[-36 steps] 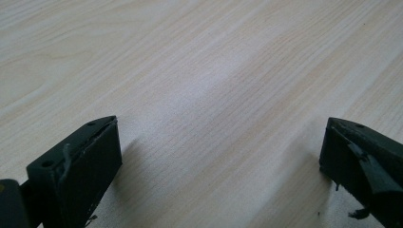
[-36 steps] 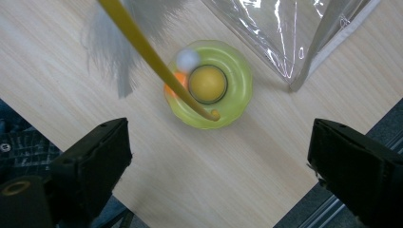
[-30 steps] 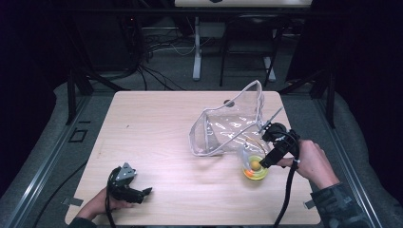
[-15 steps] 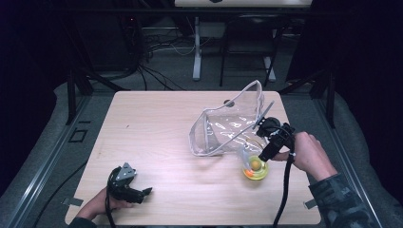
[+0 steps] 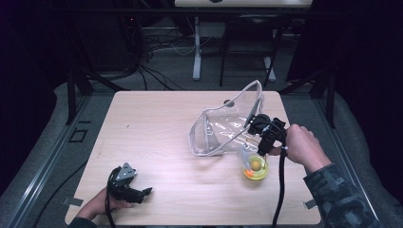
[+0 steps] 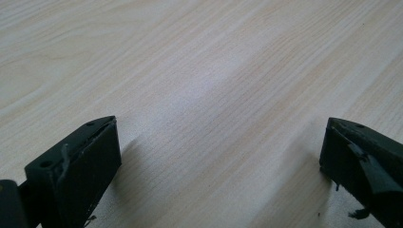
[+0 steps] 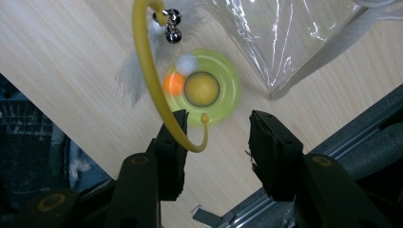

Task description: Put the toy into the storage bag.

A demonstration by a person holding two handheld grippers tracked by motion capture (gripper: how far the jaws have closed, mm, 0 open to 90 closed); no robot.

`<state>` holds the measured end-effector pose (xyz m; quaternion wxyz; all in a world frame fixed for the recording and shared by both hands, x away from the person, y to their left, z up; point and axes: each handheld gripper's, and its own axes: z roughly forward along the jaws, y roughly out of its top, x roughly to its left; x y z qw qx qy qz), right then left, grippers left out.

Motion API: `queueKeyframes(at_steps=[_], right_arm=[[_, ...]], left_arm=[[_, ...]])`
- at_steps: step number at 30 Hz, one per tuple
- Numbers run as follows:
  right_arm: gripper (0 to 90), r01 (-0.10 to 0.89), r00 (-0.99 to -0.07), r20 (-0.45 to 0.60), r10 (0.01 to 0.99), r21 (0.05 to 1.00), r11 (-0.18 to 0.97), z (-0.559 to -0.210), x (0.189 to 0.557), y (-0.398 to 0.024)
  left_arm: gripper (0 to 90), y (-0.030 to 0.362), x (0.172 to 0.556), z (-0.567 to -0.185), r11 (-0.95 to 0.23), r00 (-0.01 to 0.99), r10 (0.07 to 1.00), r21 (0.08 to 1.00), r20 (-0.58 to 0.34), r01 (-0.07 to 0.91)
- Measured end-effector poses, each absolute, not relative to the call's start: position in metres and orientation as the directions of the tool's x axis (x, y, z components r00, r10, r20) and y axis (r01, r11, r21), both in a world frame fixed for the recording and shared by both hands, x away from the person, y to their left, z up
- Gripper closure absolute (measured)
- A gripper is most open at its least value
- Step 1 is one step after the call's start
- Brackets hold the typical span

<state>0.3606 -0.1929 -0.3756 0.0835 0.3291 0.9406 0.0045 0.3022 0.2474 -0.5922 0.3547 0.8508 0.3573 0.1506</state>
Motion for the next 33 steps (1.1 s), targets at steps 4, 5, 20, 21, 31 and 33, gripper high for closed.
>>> queueKeyframes(at_steps=[4, 5, 20, 21, 31, 33], right_arm=[[63.4, 0.608, -0.779, -0.174, 0.602, 0.025, 0.794, -0.374, 0.362, -0.187], [65.7, 0.607, -0.78, -0.173, 0.602, 0.026, 0.794, -0.373, 0.362, -0.186], [87.5, 0.602, -0.79, -0.162, 0.591, -0.021, 0.798, -0.369, 0.367, -0.183], [87.5, 0.602, -0.79, -0.162, 0.591, -0.021, 0.798, -0.369, 0.367, -0.183], [87.8, 0.618, -0.778, -0.15, 0.61, -0.007, 0.786, -0.362, 0.37, -0.19], [87.8, 0.621, -0.776, -0.148, 0.613, -0.007, 0.784, -0.36, 0.37, -0.191]], left_arm=[[0.0, 0.247, 0.302, -0.592, -0.49, 0.698, 0.716, 0.711, -0.002, 0.504], [0.0, 0.247, 0.302, -0.592, -0.489, 0.698, 0.716, 0.712, -0.002, 0.504], [0.0, 0.247, 0.302, -0.592, -0.491, 0.699, 0.715, 0.712, 0.001, 0.501], [0.0, 0.247, 0.302, -0.592, -0.491, 0.699, 0.715, 0.712, 0.001, 0.501], [0.0, 0.248, 0.302, -0.592, -0.496, 0.703, 0.711, 0.706, -0.004, 0.505], [0.0, 0.248, 0.302, -0.592, -0.496, 0.703, 0.711, 0.706, -0.004, 0.505]])
